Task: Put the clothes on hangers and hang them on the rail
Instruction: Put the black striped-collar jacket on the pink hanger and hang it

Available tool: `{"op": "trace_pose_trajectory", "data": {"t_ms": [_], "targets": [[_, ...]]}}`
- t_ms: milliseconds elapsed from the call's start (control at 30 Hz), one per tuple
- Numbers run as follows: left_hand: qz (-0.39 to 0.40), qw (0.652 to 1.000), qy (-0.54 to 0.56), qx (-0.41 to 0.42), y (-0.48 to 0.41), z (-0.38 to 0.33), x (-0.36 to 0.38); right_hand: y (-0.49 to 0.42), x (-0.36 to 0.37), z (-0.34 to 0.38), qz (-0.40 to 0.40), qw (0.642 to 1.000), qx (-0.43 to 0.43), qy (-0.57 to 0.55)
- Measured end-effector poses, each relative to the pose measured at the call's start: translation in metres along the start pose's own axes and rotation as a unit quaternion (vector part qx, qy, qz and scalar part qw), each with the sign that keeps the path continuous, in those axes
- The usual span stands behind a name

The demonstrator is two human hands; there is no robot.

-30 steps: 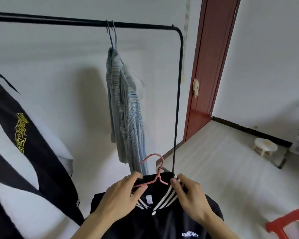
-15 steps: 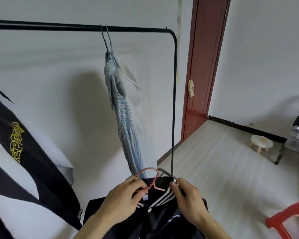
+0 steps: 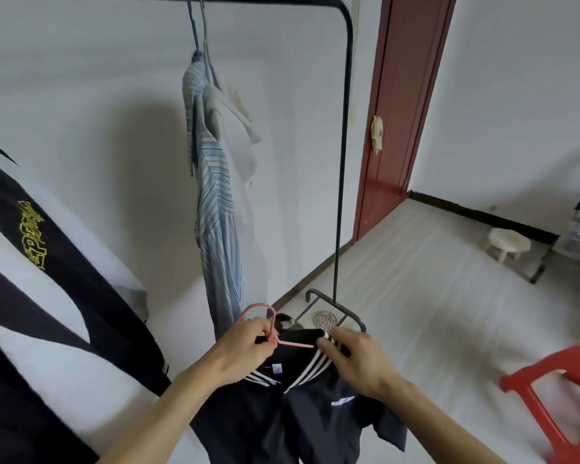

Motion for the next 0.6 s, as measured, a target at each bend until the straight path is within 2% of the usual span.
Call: {"op": "trace_pose_trajectory", "data": {"t_ms": [67, 133, 300, 467, 600], "targets": [[0.033, 0.999, 0.008, -0.012, 0.001, 0.001, 0.003, 0.003, 0.007, 0.002, 0.016, 1.000, 0.003, -0.007], [0.053, 0.998, 0.002, -0.025, 0.003, 0.008, 0.009, 0.008, 0.010, 0.000, -0.003, 1.000, 0.011, -0.009], [0.011, 0.998, -0.052, 0.017, 0.003, 0.009, 0.012, 0.013, 0.014, 0.005, -0.013, 1.000, 0.004, 0.008], [0.024, 0.999, -0.043, 0.009, 0.002, -0.003, 0.013, 0.010, 0.007, 0.010, 0.074, 0.996, 0.034, -0.025], [-0.036, 0.998, -0.054, 0.014, 0.007, 0.000, -0.002, 0.012, 0.003, 0.006, 0.107, 0.993, 0.051, -0.005]]}}
Point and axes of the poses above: each hand's wrist, its own y-axis away from the middle knuckle, its own x-axis out of the palm, z = x × y, the point moved 4 cm from there along -y, towards the middle knuckle, and after that the axes turned 8 degrees about z, right-handed, at the moved point
